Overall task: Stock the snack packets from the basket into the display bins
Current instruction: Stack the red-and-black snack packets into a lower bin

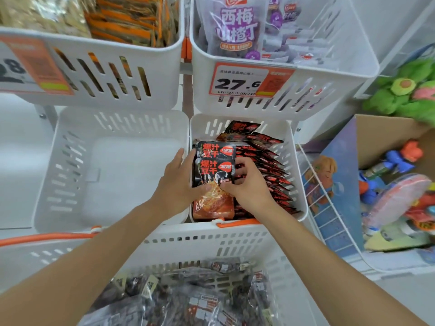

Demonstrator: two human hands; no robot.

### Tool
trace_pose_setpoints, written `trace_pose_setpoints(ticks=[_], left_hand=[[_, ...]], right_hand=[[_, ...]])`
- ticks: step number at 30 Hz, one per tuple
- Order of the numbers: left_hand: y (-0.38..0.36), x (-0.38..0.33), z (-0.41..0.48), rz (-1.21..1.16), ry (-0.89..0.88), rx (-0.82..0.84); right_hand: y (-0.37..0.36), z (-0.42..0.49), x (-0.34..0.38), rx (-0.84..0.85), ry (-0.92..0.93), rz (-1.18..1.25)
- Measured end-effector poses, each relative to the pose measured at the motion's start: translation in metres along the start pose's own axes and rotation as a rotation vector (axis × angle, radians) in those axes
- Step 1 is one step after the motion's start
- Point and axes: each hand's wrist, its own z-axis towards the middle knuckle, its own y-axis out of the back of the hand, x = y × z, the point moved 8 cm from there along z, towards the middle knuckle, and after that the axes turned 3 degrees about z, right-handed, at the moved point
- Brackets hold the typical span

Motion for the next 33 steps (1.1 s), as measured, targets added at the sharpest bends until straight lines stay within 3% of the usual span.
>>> trace_pose_setpoints(ticks=[13,19,22,27,33], left_hand=[[0.008,-0.007,-0.009,-0.188,-0.001,-0.122],[0.041,-0.004,-0.050,-0.149,0.032,-0.196],[0.071,-0.007,-0.104,-0.075,0.001,-0.262],[0.115,0.023,-0.219,0.051,0.020,-0.267],[0.136,0.101,-0.338,0.222,0.190,-0.261]], right_hand=[[0.008,-0.006,0.002,-0.022,-0.065,-0.108],[0.013,-0.051,0.043,-0.182,0.155,-0.210],[-0.010,-0.094,0.066,-0.162,0.205,-0.135],[-0.083,-0.176,0.078,0.067,0.177,-0.151],[-0.190,-0.269,0.044,0.606,0.013,-0.356]])
